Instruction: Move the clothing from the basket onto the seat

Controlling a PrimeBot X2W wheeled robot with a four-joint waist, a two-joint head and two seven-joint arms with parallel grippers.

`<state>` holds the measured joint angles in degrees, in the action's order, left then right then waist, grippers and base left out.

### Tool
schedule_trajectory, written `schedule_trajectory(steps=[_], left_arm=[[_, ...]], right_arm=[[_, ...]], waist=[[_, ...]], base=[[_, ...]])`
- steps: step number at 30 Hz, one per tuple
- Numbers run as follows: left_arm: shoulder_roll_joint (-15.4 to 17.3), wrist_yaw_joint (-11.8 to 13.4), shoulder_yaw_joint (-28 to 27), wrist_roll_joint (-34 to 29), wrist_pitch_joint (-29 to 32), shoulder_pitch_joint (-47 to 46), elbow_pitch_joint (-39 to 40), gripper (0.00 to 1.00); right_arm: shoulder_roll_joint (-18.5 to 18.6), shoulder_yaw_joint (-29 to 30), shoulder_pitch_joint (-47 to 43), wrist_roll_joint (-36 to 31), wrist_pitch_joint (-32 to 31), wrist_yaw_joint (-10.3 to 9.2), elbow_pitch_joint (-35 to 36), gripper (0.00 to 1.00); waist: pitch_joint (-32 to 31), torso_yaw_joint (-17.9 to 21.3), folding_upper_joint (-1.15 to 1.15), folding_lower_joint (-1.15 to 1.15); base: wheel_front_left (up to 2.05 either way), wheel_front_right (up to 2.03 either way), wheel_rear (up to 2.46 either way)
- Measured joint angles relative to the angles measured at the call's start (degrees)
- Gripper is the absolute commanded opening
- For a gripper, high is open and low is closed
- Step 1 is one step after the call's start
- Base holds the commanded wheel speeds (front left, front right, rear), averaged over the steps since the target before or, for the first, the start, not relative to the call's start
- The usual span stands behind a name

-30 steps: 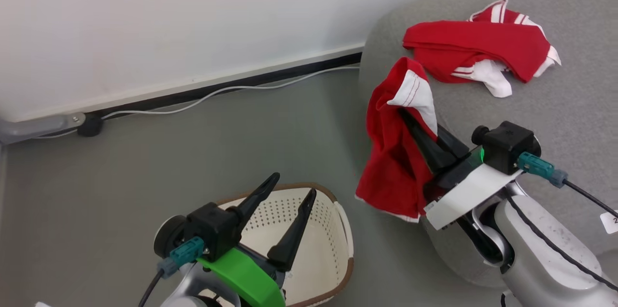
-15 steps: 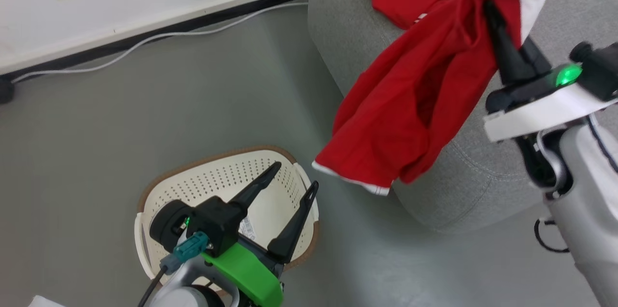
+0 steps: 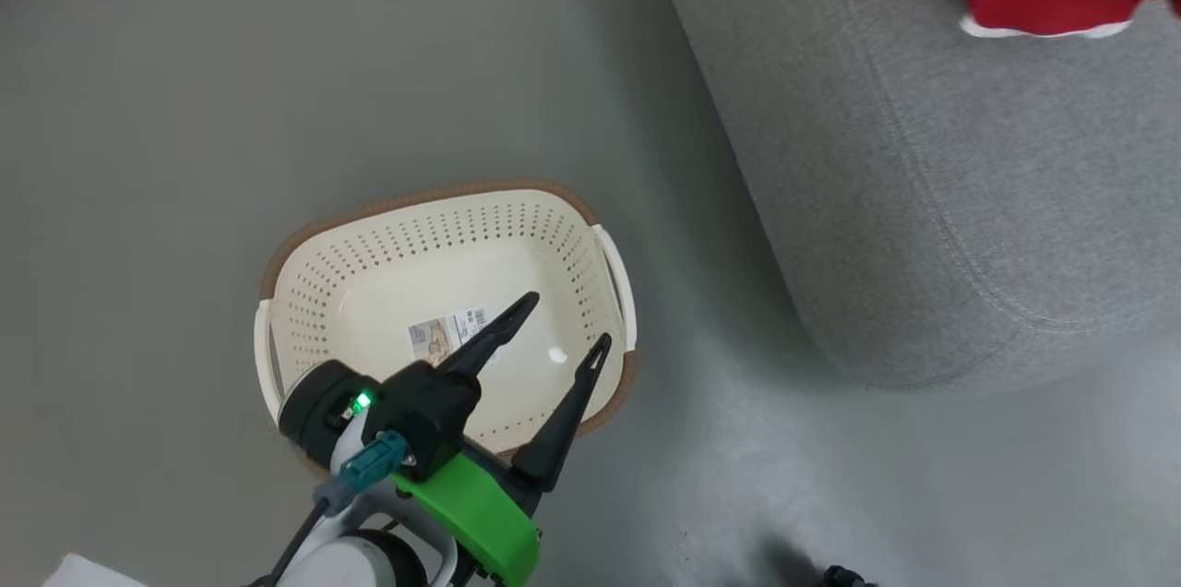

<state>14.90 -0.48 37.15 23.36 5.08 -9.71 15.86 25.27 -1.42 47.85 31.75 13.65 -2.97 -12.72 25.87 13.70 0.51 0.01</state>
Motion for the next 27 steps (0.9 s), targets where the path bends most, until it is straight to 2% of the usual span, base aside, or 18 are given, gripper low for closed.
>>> schedule_trajectory(steps=[3,7,11,14,17,23,27], left_arm=[[0.5,0.1,-0.5,-0.2,0.0,0.0,1.0,1.0],[1.5,0.5,-1.9,-0.5,0.0,-0.2,1.2,1.0],[2.6,1.1,-3.5,-0.5,-0.1,-0.3,2.0,1.0],[3.5,1.6,-4.6,-0.8,-0.1,-0.3,2.4,1.0],[4.1,2.0,-5.4,-0.9,-0.1,-0.3,2.9,1.0],[5.4,2.7,-7.0,-0.9,-0.1,-0.2,3.5,1.0],[6.7,3.1,-8.2,-1.0,-0.1,-0.2,3.4,1.0]], right_arm=[[3.9,3.3,5.0,-0.2,-0.1,-1.18,-1.6,0.0],[9.1,5.1,9.2,-1.6,-0.7,-1.71,-4.9,0.0],[11.6,3.3,11.3,-5.3,-2.3,-1.75,-7.4,0.0],[12.0,0.9,12.8,-8.1,-2.4,-1.76,-9.4,0.0],[11.0,-2.1,12.7,-9.6,-2.8,-1.76,-12.1,0.0],[3.3,-7.7,9.5,-10.6,-4.4,-1.78,-19.4,0.0],[0.6,-10.0,9.1,-11.9,-5.0,-2.7,-23.6,0.0]], waist=[[2.2,-1.8,0.0,0.0],[5.2,-4.1,0.0,0.0],[8.1,-5.9,0.0,0.0],[10.4,-6.7,0.0,0.0],[12.3,-7.0,0.0,0.0],[14.7,-5.7,0.0,0.01],[15.3,-3.8,0.0,0.0]], base=[[0.0,0.0,0.0],[0.0,0.0,0.0],[0.0,0.0,0.0],[0.0,0.0,0.0],[0.0,0.0,0.0],[0.0,0.0,0.0],[0.0,0.0,0.0]])
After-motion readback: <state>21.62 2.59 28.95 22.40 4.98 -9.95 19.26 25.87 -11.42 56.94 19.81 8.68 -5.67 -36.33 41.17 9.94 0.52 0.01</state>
